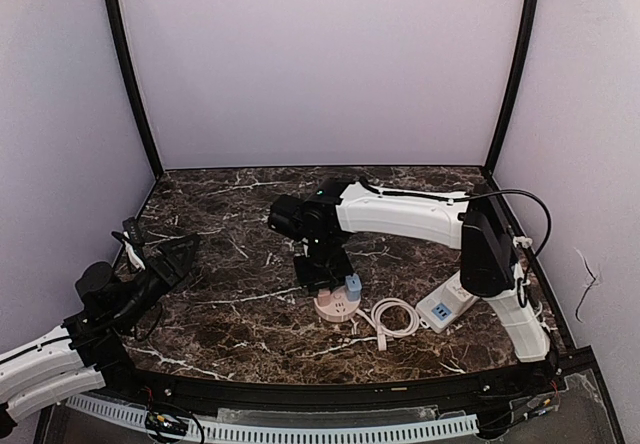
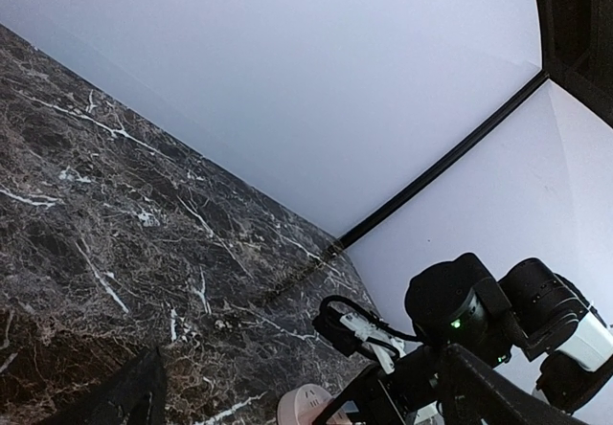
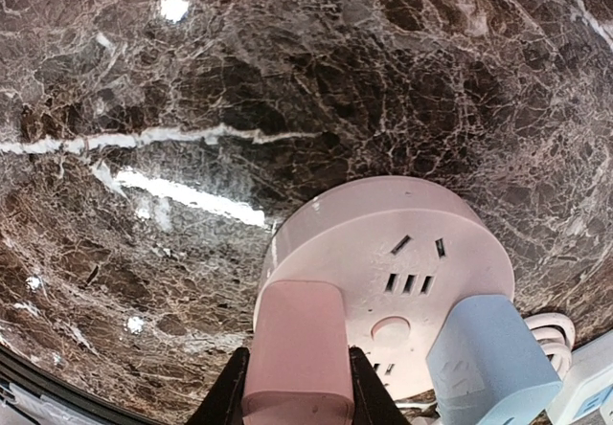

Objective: Insert the plug

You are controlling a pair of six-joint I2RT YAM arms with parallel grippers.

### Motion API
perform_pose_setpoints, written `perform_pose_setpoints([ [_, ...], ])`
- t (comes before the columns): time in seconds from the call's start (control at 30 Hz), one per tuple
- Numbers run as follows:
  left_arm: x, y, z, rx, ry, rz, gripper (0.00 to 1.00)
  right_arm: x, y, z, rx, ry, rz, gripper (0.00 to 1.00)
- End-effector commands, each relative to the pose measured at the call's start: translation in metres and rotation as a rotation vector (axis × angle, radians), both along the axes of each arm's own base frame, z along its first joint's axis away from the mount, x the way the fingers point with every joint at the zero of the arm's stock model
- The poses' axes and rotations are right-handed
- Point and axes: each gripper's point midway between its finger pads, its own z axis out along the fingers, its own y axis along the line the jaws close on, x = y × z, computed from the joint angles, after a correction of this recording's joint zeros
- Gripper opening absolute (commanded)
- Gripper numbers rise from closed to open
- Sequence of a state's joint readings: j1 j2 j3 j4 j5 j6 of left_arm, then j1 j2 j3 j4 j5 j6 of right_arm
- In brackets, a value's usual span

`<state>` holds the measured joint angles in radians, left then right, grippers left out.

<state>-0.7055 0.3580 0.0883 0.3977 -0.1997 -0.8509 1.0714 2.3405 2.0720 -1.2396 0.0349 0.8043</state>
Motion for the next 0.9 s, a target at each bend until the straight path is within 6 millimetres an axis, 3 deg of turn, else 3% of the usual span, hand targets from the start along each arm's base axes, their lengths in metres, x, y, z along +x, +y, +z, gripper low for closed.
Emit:
perform_pose_setpoints([
  [0.0, -0.001, 0.0, -0.011, 0.019, 0.026, 0.0, 0.99, -0.02, -0.057, -0.114, -0.304, 0.127, 0.045, 0.0],
  [0.3, -0.001, 0.0, -0.012, 0.019, 0.029, 0.002, 0.99, -0.015, -0.047, -0.105, -0.248, 0.113, 0.055, 0.0],
  [0.4, -0.001, 0.001, -0.012, 0.019, 0.027, 0.002, 0.99, -0.014, -0.042, -0.098, -0.218, 0.108, 0.06, 0.04],
  [0.53, -0.001, 0.001, -0.013, 0.021, 0.029, 0.003, 0.99, -0.01, -0.036, -0.081, -0.179, 0.085, 0.054, 0.27],
  [0.7, -0.001, 0.001, -0.013, 0.019, 0.028, 0.005, 0.98, -0.001, -0.028, -0.05, -0.137, 0.029, 0.04, 0.69],
  [0.8, -0.001, 0.001, -0.012, 0.019, 0.026, 0.005, 0.99, 0.005, -0.015, -0.021, -0.071, -0.003, 0.025, 0.92],
  [0.87, -0.001, 0.001, -0.013, 0.019, 0.026, 0.005, 0.99, 0.008, -0.004, 0.002, -0.011, -0.029, 0.015, 0.98],
])
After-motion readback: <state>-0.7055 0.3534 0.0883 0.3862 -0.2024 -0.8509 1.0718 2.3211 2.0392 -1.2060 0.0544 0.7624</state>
